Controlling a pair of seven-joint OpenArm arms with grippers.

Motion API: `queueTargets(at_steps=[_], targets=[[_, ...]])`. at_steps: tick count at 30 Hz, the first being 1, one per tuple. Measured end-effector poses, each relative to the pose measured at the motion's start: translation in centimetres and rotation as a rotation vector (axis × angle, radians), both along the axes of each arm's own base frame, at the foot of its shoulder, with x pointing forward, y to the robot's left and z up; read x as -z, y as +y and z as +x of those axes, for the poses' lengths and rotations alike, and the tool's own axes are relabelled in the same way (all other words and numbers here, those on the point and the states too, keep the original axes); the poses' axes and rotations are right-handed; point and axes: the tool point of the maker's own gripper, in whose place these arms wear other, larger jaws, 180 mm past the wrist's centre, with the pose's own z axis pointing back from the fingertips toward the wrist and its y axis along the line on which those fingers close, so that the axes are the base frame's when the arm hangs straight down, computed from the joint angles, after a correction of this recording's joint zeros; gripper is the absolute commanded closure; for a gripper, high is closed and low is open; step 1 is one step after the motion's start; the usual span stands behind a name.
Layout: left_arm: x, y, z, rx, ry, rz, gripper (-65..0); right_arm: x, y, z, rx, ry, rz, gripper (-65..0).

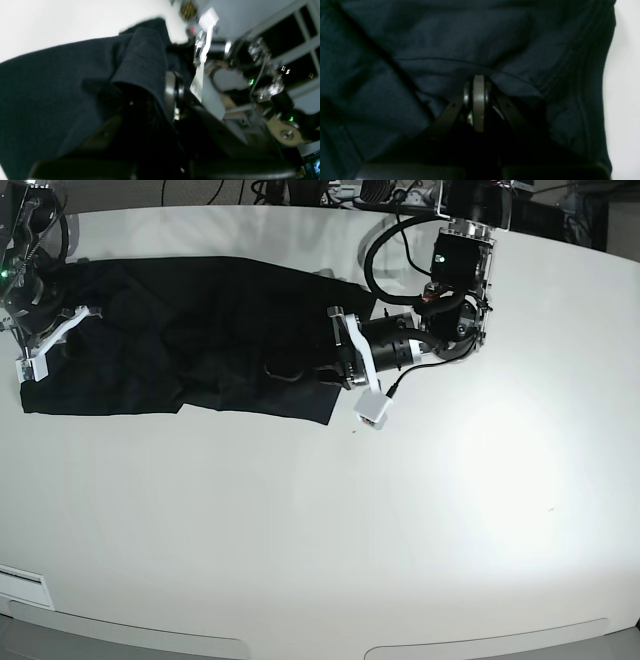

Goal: Fold the T-shirt properly
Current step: 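Lift the strip end with the left gripper and fold it toward the right gripper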

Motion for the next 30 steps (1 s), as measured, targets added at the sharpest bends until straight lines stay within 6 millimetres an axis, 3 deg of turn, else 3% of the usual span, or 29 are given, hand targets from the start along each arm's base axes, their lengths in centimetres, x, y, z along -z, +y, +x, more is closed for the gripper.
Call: queueTargets(at_steps=[2, 4, 6, 10, 16, 18, 19, 21, 23, 25, 27, 30], targets=[[0.0, -1.2, -0.8, 0.045, 0.003, -0.002, -27.2, 0.0, 0.0, 0.0, 0.000, 0.000, 0.000, -7.0], [-0.5, -2.3, -1.2, 0.066, 0.001, -0.024, -38.0, 0.1, 0.1, -0.1, -0.001, 0.007, 0.004, -14.0], [-1.1, -3.1, -1.1, 0.067, -0.002, -0.053, -38.6, 0.1, 0.4, -0.2, 0.001, 0.012, 0.026, -17.8], [-1.8, -3.8, -1.0, 0.064, -0.005, -0.084, -38.6, 0.0, 0.6, -0.2, 0.002, 0.017, 0.042, -18.3], [-3.4, -2.6, -0.1, 0.023, 0.004, -0.171, -38.5, 0.0, 0.6, -0.2, 0.001, 0.018, 0.042, -18.3], [-3.8, -1.0, 0.7, -0.015, -0.042, -0.158, -32.1, 0.0, 0.6, -0.2, 0.001, 0.019, 0.042, -18.2], [-4.3, 0.1, 1.3, -0.045, -0.067, -0.150, -24.5, 0.0, 0.6, -0.2, 0.001, 0.019, 0.042, -18.2], [-5.0, 2.5, 2.5, -0.115, -0.109, -0.129, -1.5, 0.0, 0.6, -0.2, 0.001, 0.019, 0.042, -18.2], [-5.2, 4.8, 3.5, -0.181, -0.125, -0.113, 0.0, 0.0, 0.6, -0.2, 0.001, 0.019, 0.042, -18.0], [-4.0, 6.2, 3.7, -0.224, -0.107, -0.066, 0.0, 0.1, 0.6, -0.2, 0.001, 0.020, 0.042, -18.0], [-1.8, 6.3, 3.1, -0.231, -0.043, 0.009, 0.0, 0.1, 0.6, -0.2, 0.001, 0.020, 0.042, -18.0], [0.7, 4.8, 1.0, -0.168, 0.012, 0.088, 0.0, 0.0, 0.7, -0.1, 0.001, 0.017, 0.049, -18.0]])
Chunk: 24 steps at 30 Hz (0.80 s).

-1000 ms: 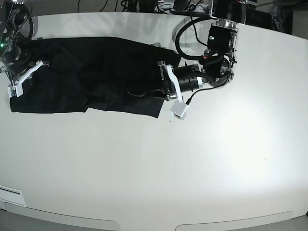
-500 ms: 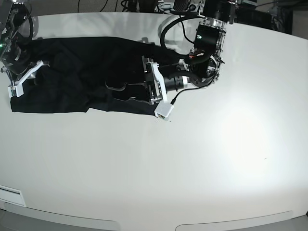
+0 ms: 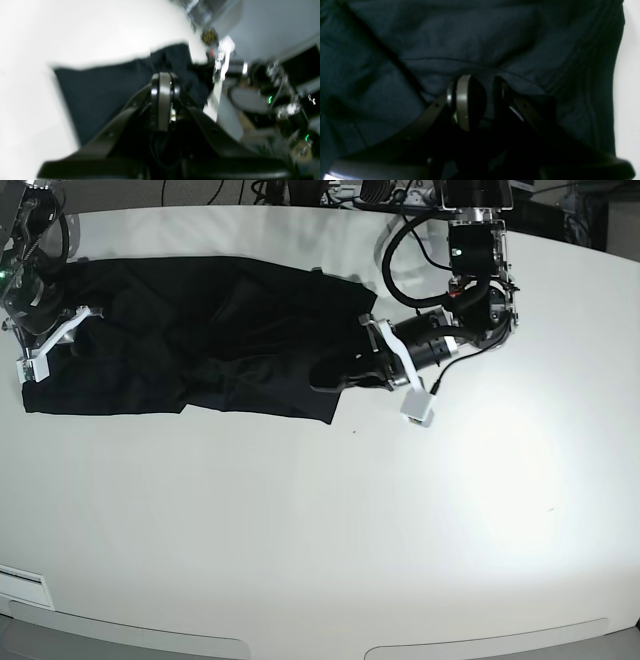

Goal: Fold the T-shirt properly
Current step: 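Lift the strip end with the left gripper and fold it toward the right gripper, then lower the folded end onto the strip and smooth it with the left gripper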

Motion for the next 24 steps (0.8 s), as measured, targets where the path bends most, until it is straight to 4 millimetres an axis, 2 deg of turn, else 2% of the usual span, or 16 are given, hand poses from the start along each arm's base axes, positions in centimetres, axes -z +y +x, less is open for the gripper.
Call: queueTargets(at_steps=[2, 7, 12, 15, 18, 21, 24], targets=[[1.0, -1.0, -0.9, 0.031, 0.034, 0.028, 0.0, 0.0, 0.0, 0.1, -0.003, 0.000, -0.001, -18.0], [1.7, -4.5, -3.7, 0.151, 0.090, 0.022, 0.0, -0.2, 0.0, 0.4, -0.004, -0.005, -0.002, -18.0], [1.1, -9.2, -8.3, 0.385, 0.075, -0.002, 0.0, -0.2, 0.0, 0.5, -0.004, -0.005, -0.002, -18.0], [0.2, -10.7, -9.7, 0.458, 0.052, -0.041, 0.0, -0.2, 0.0, 0.5, -0.004, -0.005, -0.003, -18.0], [-2.9, -11.1, -8.9, 0.478, 0.002, -0.163, 0.0, -0.3, 0.0, 0.5, -0.004, -0.007, -0.002, -18.0], [-5.8, -10.2, -7.5, 0.503, -0.102, -0.175, 0.0, -0.2, 0.0, 0.4, -0.004, 0.001, -0.003, -18.0], [-6.2, -8.4, -6.4, 0.474, -0.142, -0.134, 0.0, -0.1, 0.0, 0.3, -0.014, 0.013, -0.007, -18.0]])
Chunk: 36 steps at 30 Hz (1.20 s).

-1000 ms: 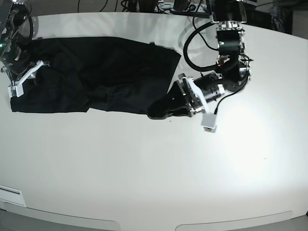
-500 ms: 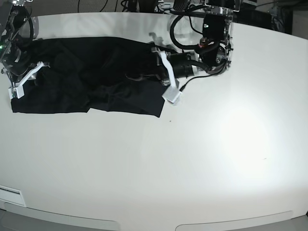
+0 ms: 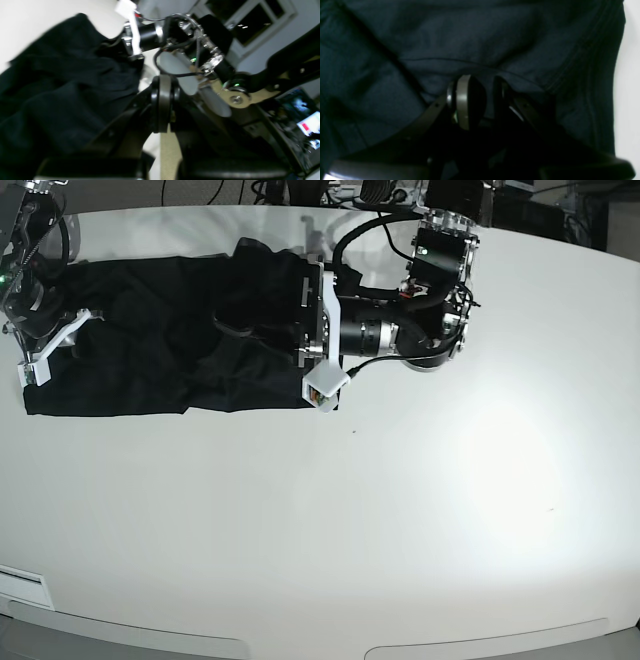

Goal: Fold the T-shirt properly
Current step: 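Lower the folded end onto the strip and smooth it with the left gripper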

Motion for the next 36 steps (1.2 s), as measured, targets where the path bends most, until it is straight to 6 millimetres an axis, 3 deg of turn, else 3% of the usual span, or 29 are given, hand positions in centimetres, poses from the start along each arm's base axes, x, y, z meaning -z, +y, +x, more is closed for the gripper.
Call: queueTargets(at_steps=[4, 7, 10, 13, 15, 18, 23, 25, 29, 32, 36], targets=[[2.2, 3.2, 2.3, -0.120, -0.018, 0.120, 0.0, 0.0, 0.2, 0.0, -0.006, 0.002, 0.010, -18.0], [4.0, 4.2, 3.6, -0.190, -0.016, 0.185, 0.0, -0.3, 0.9, 0.1, -0.005, -0.010, 0.059, -18.0], [6.5, 3.6, 3.0, -0.175, -0.015, 0.283, 0.0, -0.6, 1.9, 0.4, -0.020, -0.032, 0.114, -18.0], [6.6, 1.8, 2.2, -0.131, -0.037, 0.284, 0.0, -0.9, 2.8, 0.4, -0.065, -0.046, 0.151, -18.0], [7.9, 1.5, 1.6, -0.105, -0.065, 0.357, 0.0, -1.0, 3.1, 0.4, -0.076, -0.048, 0.160, -18.0], [10.8, 2.6, 1.4, -0.104, -0.095, 0.521, 0.0, -1.1, 3.5, 0.5, -0.092, -0.054, 0.170, -18.0], [12.8, 5.8, 3.1, -0.212, -0.089, 0.601, 0.0, -2.2, 3.1, 1.9, -0.111, -0.073, 0.134, -18.9], [13.0, 6.7, 3.3, -0.221, -0.090, 0.607, 0.0, -3.6, 3.0, 3.0, -0.109, -0.117, 0.119, -23.8], [13.2, 7.7, 3.3, -0.222, -0.091, 0.619, 0.0, -7.2, 1.1, 5.5, -0.046, -0.227, 0.071, -37.2], [13.4, 8.4, 3.2, -0.225, -0.091, 0.624, 0.0, -8.0, -2.9, 5.7, 0.083, -0.216, -0.039, -37.8], [13.4, 9.6, 3.6, -0.251, -0.082, 0.631, 0.0, -7.6, -6.8, 4.1, 0.244, -0.179, -0.089, -37.8]])
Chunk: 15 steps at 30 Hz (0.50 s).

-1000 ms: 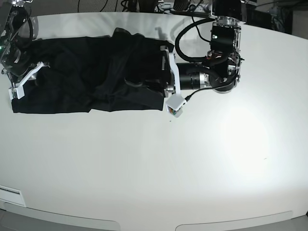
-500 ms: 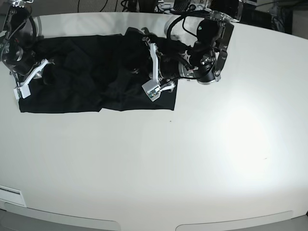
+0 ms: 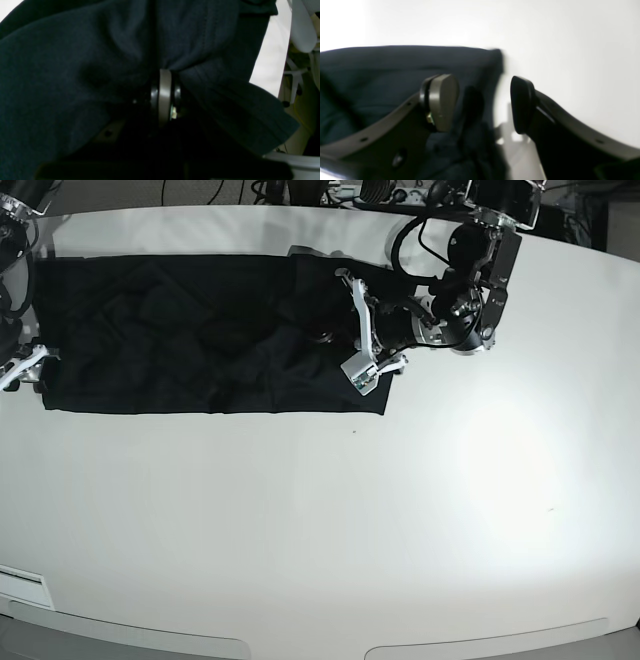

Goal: Fold the T-shirt properly
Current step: 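Lower the folded end onto the strip and smooth it with the left gripper, then grasp the strip's other end with the right gripper and fold it over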

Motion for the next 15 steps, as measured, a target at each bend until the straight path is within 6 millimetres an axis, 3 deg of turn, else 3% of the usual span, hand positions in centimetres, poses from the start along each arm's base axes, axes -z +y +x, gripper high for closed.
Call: queueTargets(at_steps=[4, 9, 15], targets=[[-0.2, 1.7, 0.9, -0.055, 0.005, 0.004, 0.0, 2.0, -1.1, -2.3, 0.073, 0.045, 0.098, -39.4], [-0.5, 4.2, 1.7, -0.111, 0.009, 0.015, 0.0, 5.7, 0.1, -4.5, 0.052, 0.132, 0.262, -40.8], [-0.5, 5.3, 1.8, -0.117, 0.009, 0.033, 0.0, 6.6, 3.2, -4.4, -0.041, 0.075, 0.504, -40.8]])
